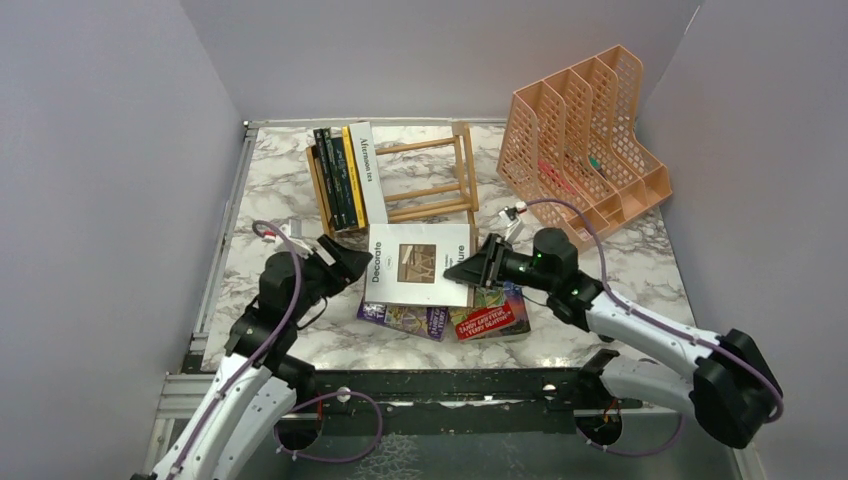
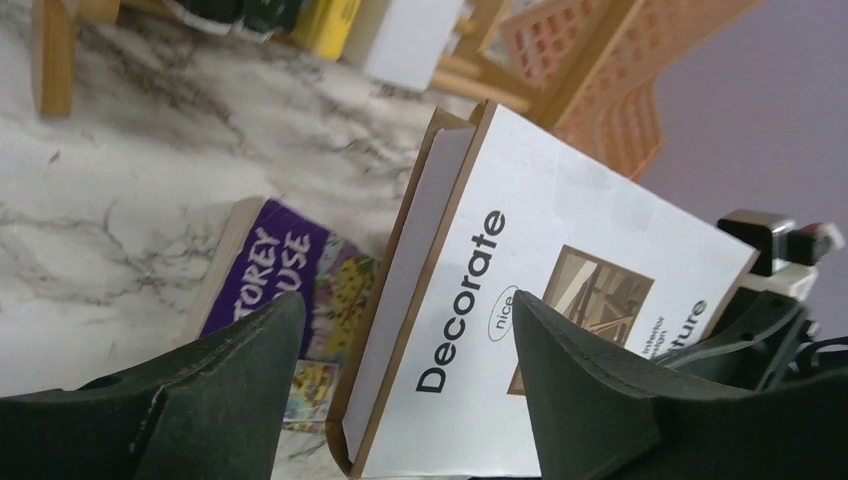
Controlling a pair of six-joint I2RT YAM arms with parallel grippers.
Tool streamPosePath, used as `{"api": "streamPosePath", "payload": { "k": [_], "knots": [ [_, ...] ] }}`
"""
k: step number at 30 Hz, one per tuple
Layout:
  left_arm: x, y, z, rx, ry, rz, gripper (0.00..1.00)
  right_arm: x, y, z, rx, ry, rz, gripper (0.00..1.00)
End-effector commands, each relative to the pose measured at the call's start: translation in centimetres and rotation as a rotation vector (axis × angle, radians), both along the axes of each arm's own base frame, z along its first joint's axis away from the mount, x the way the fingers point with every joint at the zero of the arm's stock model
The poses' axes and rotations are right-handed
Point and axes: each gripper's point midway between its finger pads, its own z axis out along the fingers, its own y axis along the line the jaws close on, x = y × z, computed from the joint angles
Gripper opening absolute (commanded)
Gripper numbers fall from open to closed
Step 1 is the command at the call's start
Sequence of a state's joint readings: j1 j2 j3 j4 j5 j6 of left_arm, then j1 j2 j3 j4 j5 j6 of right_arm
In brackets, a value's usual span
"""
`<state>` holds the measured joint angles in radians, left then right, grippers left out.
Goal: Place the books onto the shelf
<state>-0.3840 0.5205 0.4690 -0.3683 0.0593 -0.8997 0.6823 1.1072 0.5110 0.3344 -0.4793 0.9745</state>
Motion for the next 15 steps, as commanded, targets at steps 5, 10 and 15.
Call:
{"api": "streamPosePath", "payload": {
  "k": [5,10,15],
  "knots": [
    [0.1,1.3,11.5,-0.012,-0.334,0.031,0.86,0.1,-1.3,8.7,0.177,-0.305,-0.062,0.28],
    [0.0,1.3,15.0,-0.064,-0.389,0.040,0.92,1.6,-2.5,13.8,0.270,-0.489,-0.184,0.28],
    [0.3,1.2,16.1,-0.127,-0.408,0.065,0.97,3.2,-3.4,18.9,0.373,-0.644,-0.299,0.28]
  ]
}}
